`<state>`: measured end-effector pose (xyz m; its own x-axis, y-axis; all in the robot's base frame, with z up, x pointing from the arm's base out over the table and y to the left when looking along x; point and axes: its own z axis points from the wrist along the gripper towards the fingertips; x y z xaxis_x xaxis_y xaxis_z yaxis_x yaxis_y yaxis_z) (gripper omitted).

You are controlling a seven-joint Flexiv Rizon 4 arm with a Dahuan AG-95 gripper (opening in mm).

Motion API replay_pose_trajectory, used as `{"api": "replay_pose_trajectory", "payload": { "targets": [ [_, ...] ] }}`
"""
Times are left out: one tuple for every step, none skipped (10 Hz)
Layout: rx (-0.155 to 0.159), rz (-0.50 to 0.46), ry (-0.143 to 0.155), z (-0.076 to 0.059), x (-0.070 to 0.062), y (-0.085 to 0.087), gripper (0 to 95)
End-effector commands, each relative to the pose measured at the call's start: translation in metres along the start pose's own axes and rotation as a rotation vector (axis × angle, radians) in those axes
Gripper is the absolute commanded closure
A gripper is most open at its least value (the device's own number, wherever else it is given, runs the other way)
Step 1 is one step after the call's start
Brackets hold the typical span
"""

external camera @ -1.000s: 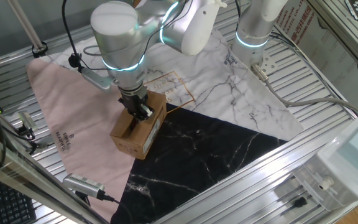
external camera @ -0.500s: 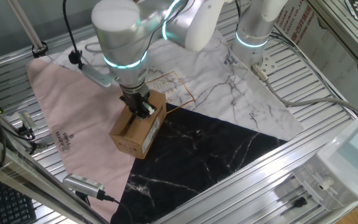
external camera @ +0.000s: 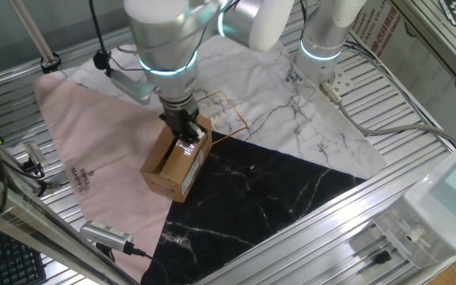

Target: Cover the box

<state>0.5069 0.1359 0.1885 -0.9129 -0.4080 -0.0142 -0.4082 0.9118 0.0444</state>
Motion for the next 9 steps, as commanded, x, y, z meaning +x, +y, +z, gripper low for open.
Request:
{"api": "replay_pose_trajectory", "payload": {
  "targets": [
    [0.011,0.005,0.021,-0.01,0.005,0.009,95.0],
    [0.014,0.011,0.033,-0.013,0.007,0.014,95.0],
    [0.017,0.022,0.049,-0.017,0.008,0.023,95.0],
    [0.019,0.032,0.058,-0.019,0.011,0.039,95.0],
    [0.025,0.025,0.059,-0.02,0.014,0.046,95.0],
    [0.021,0.025,0.057,-0.02,0.016,0.048,95.0],
    [0.02,0.01,0.056,-0.02,0.021,0.051,95.0],
    [0.017,-0.001,0.053,-0.019,0.023,0.051,95.0],
    [0.014,-0.006,0.054,-0.019,0.024,0.052,95.0]
  ]
}}
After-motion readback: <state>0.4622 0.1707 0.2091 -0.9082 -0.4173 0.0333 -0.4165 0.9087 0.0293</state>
